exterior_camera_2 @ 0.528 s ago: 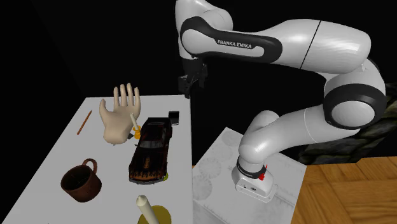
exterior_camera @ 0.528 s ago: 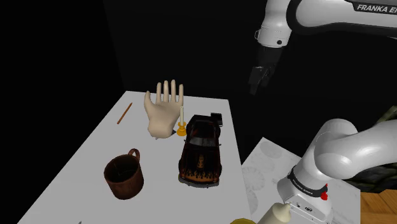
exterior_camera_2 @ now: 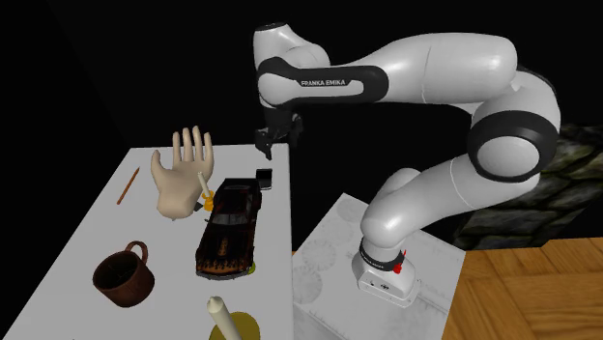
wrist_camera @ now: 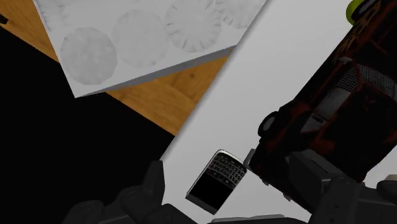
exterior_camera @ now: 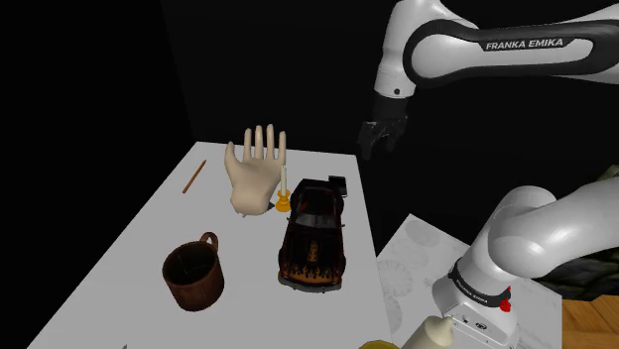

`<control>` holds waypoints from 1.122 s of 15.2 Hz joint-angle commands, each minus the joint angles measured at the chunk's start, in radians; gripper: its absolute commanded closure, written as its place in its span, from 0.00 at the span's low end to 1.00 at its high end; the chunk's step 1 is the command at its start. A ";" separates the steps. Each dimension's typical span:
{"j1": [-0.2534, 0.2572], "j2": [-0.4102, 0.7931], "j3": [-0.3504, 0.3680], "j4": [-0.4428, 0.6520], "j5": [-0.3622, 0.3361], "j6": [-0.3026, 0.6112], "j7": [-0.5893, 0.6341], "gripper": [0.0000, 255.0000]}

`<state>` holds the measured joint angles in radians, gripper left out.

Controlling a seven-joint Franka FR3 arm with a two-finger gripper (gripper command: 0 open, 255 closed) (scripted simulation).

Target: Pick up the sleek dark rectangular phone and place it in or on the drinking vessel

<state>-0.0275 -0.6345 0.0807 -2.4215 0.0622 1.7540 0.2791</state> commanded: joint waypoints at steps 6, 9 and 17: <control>-0.059 0.189 0.030 -0.045 0.033 0.258 0.184 0.00; -0.084 0.288 0.038 -0.043 0.041 0.364 0.260 0.00; -0.118 0.487 0.044 -0.034 0.046 0.571 0.382 0.00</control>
<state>-0.1452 -0.1622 0.1237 -2.4473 0.1080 2.3004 0.6573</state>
